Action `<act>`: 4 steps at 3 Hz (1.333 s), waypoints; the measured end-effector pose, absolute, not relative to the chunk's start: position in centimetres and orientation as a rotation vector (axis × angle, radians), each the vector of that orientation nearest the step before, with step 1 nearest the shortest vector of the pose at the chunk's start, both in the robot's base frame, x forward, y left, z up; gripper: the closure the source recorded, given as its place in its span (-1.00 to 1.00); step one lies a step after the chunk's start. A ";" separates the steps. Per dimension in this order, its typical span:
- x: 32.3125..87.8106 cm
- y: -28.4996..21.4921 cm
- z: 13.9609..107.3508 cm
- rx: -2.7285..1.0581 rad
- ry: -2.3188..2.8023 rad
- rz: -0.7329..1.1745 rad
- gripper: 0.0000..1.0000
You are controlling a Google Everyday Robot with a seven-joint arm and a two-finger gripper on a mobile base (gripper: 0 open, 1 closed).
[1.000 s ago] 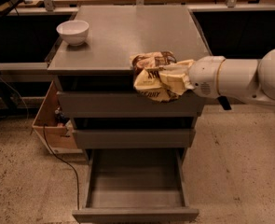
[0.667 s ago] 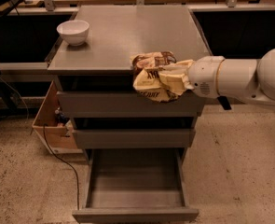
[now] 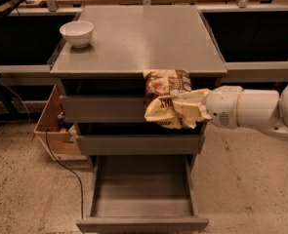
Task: Place brown chip bag into bottom drawer
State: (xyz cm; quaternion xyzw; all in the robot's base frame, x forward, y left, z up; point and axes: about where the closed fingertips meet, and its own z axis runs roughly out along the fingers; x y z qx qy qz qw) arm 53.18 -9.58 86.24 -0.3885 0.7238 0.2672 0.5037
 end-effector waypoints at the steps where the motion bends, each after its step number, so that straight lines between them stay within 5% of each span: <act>1: 51.7 -11.4 83.3 -0.936 1.788 0.689 1.00; 4: 51.6 -12.9 73.5 -1.022 1.841 0.756 1.00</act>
Offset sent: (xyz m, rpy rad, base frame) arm -0.0231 -0.0411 -0.0688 0.0182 0.1065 0.0246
